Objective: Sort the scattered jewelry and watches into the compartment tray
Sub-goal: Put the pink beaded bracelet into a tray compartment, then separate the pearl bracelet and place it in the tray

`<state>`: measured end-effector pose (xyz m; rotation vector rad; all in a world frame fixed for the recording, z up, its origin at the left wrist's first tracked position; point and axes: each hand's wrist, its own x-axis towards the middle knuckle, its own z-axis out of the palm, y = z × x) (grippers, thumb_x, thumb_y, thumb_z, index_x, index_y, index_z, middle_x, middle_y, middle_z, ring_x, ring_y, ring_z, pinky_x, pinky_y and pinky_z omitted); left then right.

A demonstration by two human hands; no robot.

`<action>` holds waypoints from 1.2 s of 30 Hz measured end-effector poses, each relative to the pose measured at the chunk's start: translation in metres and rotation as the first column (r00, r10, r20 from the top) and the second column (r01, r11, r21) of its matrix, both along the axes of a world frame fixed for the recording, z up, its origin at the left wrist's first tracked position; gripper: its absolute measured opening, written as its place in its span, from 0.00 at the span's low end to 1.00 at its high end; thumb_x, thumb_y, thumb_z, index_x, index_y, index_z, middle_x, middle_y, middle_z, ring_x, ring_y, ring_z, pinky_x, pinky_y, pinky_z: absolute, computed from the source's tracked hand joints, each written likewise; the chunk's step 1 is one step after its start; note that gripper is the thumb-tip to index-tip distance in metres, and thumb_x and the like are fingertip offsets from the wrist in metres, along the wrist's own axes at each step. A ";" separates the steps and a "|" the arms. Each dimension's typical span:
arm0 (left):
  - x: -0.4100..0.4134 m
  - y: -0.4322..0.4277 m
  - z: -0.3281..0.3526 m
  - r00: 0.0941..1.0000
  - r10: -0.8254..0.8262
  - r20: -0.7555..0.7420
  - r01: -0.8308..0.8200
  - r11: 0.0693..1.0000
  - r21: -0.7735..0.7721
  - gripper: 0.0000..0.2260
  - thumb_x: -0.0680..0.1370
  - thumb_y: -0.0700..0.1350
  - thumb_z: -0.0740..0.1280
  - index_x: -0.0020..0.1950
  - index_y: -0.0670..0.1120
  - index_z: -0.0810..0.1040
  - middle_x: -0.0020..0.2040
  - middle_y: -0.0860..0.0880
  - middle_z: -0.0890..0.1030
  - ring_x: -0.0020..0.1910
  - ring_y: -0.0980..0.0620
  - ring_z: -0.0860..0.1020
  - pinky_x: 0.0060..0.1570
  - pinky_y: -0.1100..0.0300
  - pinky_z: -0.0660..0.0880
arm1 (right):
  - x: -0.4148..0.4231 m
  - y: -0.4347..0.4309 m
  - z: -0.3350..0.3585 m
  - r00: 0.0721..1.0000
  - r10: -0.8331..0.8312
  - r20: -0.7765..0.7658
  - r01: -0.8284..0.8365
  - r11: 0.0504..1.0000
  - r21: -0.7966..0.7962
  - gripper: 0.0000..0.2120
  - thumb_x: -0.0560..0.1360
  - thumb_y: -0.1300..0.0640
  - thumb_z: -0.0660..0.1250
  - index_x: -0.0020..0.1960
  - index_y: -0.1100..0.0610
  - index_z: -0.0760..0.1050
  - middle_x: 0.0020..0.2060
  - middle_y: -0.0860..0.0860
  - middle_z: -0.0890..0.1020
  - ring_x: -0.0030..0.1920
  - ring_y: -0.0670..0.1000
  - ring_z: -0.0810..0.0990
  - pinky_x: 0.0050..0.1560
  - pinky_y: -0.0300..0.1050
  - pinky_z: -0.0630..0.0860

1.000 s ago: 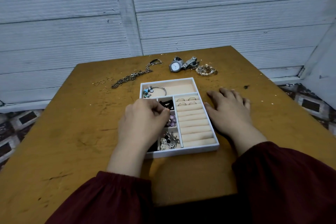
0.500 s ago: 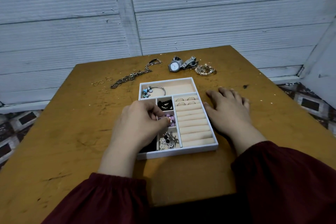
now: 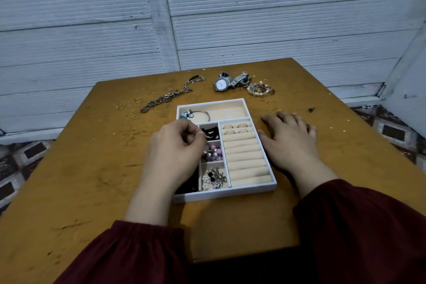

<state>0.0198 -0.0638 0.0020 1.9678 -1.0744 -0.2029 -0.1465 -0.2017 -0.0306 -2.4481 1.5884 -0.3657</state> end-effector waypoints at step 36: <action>-0.042 -0.141 0.034 0.933 -0.297 0.205 0.258 0.946 0.198 0.04 0.74 0.45 0.65 0.46 0.52 0.77 0.38 0.55 0.79 0.46 0.50 0.78 0.45 0.56 0.75 | 0.003 -0.073 0.022 0.938 -0.139 0.318 0.144 0.990 0.006 0.14 0.75 0.50 0.64 0.60 0.44 0.74 0.59 0.50 0.76 0.62 0.57 0.71 0.61 0.51 0.65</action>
